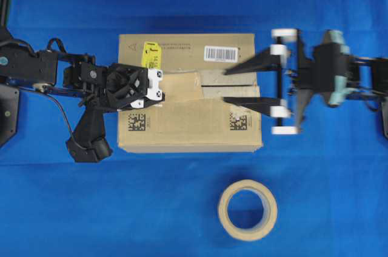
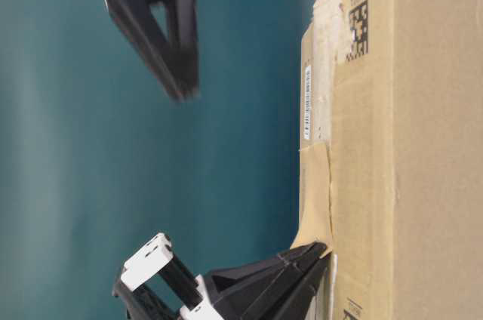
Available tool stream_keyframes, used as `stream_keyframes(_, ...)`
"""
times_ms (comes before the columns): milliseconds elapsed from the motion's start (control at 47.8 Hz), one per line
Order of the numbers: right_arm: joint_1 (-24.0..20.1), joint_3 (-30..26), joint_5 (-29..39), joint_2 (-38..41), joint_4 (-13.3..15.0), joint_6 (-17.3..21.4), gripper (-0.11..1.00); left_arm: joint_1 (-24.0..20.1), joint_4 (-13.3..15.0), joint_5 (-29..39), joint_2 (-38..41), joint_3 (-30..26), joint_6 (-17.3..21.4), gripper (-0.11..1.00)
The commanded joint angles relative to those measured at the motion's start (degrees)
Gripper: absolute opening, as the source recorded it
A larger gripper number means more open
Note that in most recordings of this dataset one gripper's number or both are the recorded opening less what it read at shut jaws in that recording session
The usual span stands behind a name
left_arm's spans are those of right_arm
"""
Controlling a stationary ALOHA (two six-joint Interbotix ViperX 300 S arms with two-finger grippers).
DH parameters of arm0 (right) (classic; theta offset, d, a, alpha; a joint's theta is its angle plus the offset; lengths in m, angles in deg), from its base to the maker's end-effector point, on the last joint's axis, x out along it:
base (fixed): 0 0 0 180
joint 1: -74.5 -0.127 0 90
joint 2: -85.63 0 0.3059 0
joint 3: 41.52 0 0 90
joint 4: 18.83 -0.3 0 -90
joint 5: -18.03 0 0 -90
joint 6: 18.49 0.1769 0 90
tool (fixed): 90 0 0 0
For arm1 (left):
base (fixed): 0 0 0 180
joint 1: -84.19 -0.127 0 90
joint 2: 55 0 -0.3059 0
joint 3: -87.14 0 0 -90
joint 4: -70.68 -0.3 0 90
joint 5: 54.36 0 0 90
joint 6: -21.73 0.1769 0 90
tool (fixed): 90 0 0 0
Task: Apply tape along the seams of the closed cardboard box to seal it securely.
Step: 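Move the right gripper over the seam toward the left gripper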
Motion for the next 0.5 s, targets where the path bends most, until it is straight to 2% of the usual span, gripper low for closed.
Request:
stream_keyframes(0,0.4,-3.6,-0.3,1.8,-0.2,0.1,0.54,-0.1,-0.1,-0.2,-0.4,-1.4,0.0,0.0)
stream_keyframes(63,0.4,-4.7,0.2,3.1,-0.2,0.0,0.51,-0.1,-0.1,-0.2,-0.4,-1.4,0.0,0.0)
stream_keyframes(481,2.0,-8.4,1.1,11.1,-0.2,0.0,0.5,-0.1,-0.1,-0.2,-0.4,-1.5,0.0,0.0)
